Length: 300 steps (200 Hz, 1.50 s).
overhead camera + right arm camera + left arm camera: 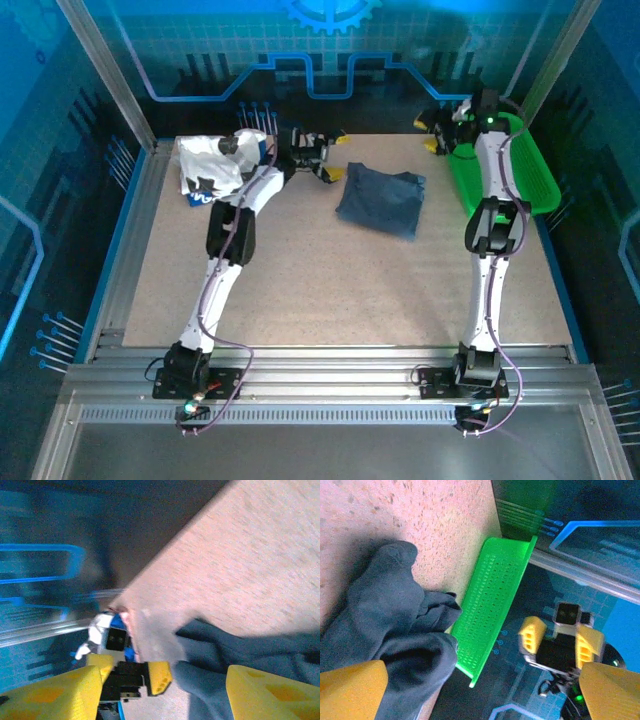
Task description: Fold and stack the t-shirts
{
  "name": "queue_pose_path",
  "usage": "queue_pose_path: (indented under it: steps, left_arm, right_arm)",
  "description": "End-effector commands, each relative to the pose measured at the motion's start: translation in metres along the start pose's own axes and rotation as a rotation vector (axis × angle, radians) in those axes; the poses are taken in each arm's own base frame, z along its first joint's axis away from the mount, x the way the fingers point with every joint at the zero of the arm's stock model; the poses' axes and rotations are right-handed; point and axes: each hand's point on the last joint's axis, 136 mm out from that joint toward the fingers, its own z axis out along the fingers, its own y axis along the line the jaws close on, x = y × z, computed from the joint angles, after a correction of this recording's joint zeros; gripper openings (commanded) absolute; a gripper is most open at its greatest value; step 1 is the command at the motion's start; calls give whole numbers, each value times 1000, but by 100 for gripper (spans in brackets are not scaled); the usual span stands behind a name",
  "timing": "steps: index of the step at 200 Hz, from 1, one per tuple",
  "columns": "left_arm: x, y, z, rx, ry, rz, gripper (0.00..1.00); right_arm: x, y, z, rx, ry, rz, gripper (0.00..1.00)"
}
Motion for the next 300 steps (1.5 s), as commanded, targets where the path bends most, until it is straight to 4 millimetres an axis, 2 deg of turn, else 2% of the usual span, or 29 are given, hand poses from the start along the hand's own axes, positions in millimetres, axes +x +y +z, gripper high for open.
queue_pose_path:
  steps: [1,21,25,28,34,61,86,100,105,110,163,183,195,216,245,265,281,300]
  left_arm:
    - [4,-97,-70,110,-115,227,99]
    - [15,-114,-95,92,-143,301,99]
    - [18,-116,-99,79,-144,319,99]
    - [20,-116,-101,66,-146,334,99]
    - [25,-116,-106,34,-150,372,99]
    - [45,-96,-127,-152,-156,480,99]
    - [63,-68,-144,-253,-152,533,99]
    - [72,-50,-152,-282,-151,527,99]
    - [76,-43,-154,-287,-147,527,99]
    - [80,-35,-156,-295,-143,524,99]
    - [138,48,-190,-428,-88,487,99]
    - [160,79,-210,-494,-75,477,99]
    - [169,94,-224,-535,-82,474,99]
    - [181,108,-242,-572,-92,453,99]
    - [189,115,-253,-597,-97,445,99]
    - [189,115,-252,-598,-93,450,99]
    - [188,119,-247,-594,-85,434,99]
    - [191,122,-232,-567,-55,417,99]
  right_arm:
    - [30,25,-15,-4,69,-5,68]
    - [62,26,-12,34,108,-46,69]
    - [69,19,-8,50,124,-52,69]
    - [75,26,-13,50,122,-76,69]
    - [85,23,-13,84,135,-100,70]
    - [131,-4,-2,271,214,-190,73]
    - [158,-26,20,387,268,-239,74]
    - [166,-36,36,428,287,-255,73]
    - [167,-32,38,430,281,-264,72]
    - [170,-45,52,449,302,-250,72]
    - [173,-67,125,407,315,-208,70]
    - [191,-75,150,373,379,-190,70]
    - [205,-74,157,363,416,-205,71]
    - [237,-67,156,343,493,-226,73]
    - [312,-67,133,362,633,-191,73]
    - [364,-80,111,406,680,-130,73]
    - [384,-65,98,358,645,-104,75]
    - [375,-39,92,303,588,-111,77]
